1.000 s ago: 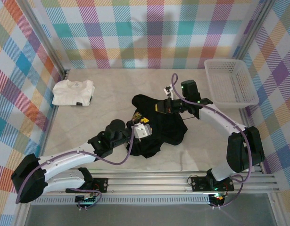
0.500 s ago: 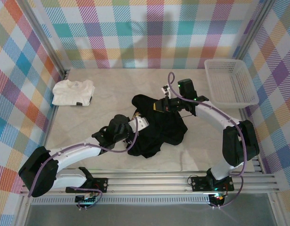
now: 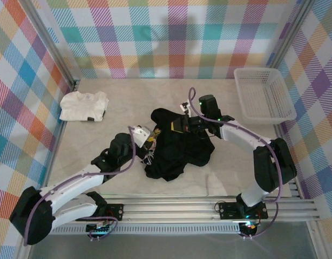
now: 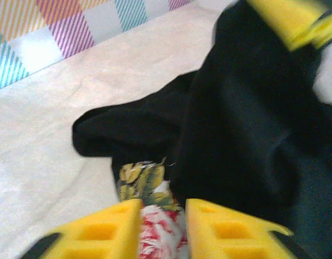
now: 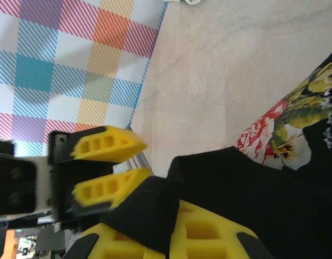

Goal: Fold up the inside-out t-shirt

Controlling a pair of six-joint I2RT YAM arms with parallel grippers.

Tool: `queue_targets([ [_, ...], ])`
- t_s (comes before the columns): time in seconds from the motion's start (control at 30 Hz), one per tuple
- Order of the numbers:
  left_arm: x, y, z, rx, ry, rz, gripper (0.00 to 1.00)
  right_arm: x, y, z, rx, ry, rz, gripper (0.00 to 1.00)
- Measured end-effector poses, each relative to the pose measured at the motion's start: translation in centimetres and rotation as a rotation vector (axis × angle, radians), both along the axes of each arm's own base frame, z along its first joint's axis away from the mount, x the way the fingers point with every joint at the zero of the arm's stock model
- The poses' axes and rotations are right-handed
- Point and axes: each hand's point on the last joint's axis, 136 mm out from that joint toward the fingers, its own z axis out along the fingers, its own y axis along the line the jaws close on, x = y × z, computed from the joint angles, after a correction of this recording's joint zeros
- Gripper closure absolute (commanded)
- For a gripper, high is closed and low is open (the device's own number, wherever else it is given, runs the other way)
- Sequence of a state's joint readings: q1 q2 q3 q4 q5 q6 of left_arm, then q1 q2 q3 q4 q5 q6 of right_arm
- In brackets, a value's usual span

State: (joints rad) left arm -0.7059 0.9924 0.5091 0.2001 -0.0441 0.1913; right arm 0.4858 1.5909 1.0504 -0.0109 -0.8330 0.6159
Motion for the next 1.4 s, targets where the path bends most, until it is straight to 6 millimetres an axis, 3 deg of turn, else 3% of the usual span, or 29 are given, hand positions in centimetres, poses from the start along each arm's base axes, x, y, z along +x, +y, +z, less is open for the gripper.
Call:
queue_targets([
  [0.17,-3.7,-4.9,2.7,-0.133,0.123,-0.082,0.49,-0.3,1.0,0.7,0.026,0.019,0.000,0.96],
  [0.27,-5.0,-7.4,2.6,-0.130,0.167,-0.116,0.44,-0.3,1.1,0.9,0.034,0.036,-0.008,0.97],
  [0.47,-3.9,-9.6,0.4,-0.086,0.281,-0.019,0.41,-0.5,0.9,1.7,0.042,0.051,-0.019,0.97],
  [0.67,-2.4,-9.9,-0.1,-0.096,0.329,0.087,0.47,-0.4,1.0,3.0,0.057,0.027,-0.018,0.97],
  [1.07,-2.4,-9.1,-1.8,-0.044,0.383,0.149,0.59,-0.1,1.1,4.0,0.061,0.015,-0.018,0.97],
  [1.4,-2.5,-8.2,-0.2,-0.078,0.367,0.157,0.79,0.0,1.1,4.2,0.059,0.003,-0.015,0.97],
])
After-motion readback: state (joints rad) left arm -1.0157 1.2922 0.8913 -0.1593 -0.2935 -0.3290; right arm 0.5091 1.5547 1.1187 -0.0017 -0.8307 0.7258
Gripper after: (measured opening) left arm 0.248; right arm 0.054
